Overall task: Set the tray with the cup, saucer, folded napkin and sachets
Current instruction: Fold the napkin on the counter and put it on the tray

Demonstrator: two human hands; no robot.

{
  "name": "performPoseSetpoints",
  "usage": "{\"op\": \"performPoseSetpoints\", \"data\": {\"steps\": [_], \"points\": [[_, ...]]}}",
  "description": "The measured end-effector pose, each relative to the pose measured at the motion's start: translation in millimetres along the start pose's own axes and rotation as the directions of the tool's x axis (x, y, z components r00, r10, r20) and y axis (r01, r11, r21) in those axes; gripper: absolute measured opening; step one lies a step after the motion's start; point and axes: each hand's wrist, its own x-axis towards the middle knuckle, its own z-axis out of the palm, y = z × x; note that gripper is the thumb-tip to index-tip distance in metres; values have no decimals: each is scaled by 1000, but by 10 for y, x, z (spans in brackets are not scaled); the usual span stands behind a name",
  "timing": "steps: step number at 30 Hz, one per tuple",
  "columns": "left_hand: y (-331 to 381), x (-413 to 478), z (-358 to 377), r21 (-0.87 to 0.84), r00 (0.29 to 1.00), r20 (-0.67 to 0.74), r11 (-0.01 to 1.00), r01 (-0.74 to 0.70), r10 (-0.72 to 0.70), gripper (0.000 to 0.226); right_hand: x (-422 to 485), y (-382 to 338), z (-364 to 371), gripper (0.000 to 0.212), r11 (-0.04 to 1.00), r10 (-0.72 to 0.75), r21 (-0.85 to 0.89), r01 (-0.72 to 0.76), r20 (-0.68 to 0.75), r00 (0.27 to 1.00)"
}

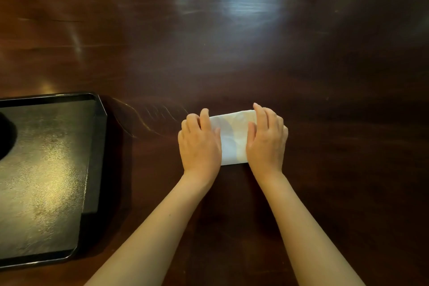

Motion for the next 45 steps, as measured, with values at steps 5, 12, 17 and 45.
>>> {"op": "performPoseSetpoints", "data": {"steps": [5,12,17,45], "points": [[95,-8,83,24,935,86,938,-346,343,46,112,73,-11,54,973,-229,72,219,384,895],[-13,29,194,-5,889,318,938,-347,330,57,158,143,-28,55,962,-229,2,273,551,802],[-22,62,171,0,870,363,933,-359,335,59,147,189,-38,54,959,-245,14,284,548,800],[527,415,-773,-593,782,623,630,501,-36,23,-22,25,-1238,67,855,10,431,-288,542,840]]}}
